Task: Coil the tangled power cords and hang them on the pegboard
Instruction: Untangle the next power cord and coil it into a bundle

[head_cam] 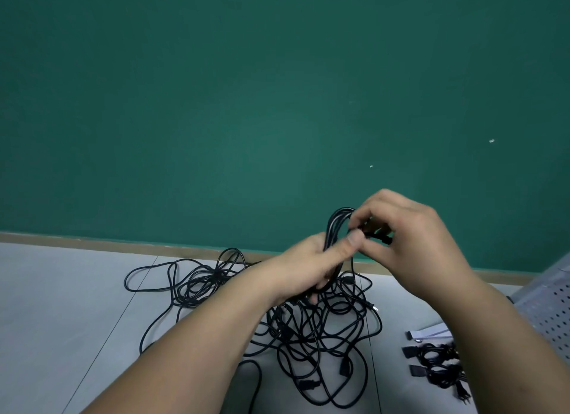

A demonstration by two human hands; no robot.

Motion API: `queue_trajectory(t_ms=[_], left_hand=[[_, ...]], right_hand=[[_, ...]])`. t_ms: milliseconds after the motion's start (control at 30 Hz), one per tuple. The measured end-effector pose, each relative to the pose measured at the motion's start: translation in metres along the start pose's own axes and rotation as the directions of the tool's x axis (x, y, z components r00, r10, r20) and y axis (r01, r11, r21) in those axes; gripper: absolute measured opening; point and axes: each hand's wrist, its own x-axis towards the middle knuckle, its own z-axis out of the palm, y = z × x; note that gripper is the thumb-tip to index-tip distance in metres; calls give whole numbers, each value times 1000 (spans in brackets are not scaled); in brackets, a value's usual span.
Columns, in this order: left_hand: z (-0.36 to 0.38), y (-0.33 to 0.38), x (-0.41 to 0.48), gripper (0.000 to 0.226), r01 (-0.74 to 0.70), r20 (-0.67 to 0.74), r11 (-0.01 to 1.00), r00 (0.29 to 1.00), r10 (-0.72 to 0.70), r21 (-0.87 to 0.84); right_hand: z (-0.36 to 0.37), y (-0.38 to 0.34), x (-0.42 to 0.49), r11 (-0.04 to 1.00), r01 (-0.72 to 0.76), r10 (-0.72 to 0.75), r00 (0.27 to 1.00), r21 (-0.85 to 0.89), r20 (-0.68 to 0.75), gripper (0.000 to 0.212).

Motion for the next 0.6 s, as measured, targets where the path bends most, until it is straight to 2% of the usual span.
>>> queue_trajectory(t_ms=[67, 100, 200, 300, 367, 433, 500, 600], left_hand=[[2, 4, -1, 39, -64, 100, 986, 994, 49, 154], [2, 3, -1, 31, -56, 124, 974, 992, 30, 219], [0, -3, -1, 19, 61, 106, 924, 988, -109, 378], [2, -1, -4, 10, 105, 78, 803, 979, -186, 587], [5, 2, -3, 6, 71, 93, 739, 980, -179, 670], [8, 2, -2, 10, -20, 180, 735, 974, -139, 678], [9, 1, -3, 12, -93, 257, 745, 960, -107, 660], [10, 1, -7, 9, -170, 303, 775, 953, -29, 609]], right_hand=[[-5, 0, 0, 998, -19, 21, 999, -55, 28, 32], [-7, 0, 0, 997, -24, 29, 998, -78, 64, 34], [-11, -1, 0, 996, 3, 14, 983, -94, 182, 38], [-11, -4, 1, 993, 66, -41, 971, -101, 234, 35], [-9, -4, 3, 986, 108, -76, 968, -124, 238, 33], [-7, 1, 4, 983, 115, -81, 971, -145, 224, 29], [-9, 13, 2, 995, 51, -33, 978, -85, 205, 24], [-19, 33, -2, 957, -229, 176, 946, 175, 274, 20]])
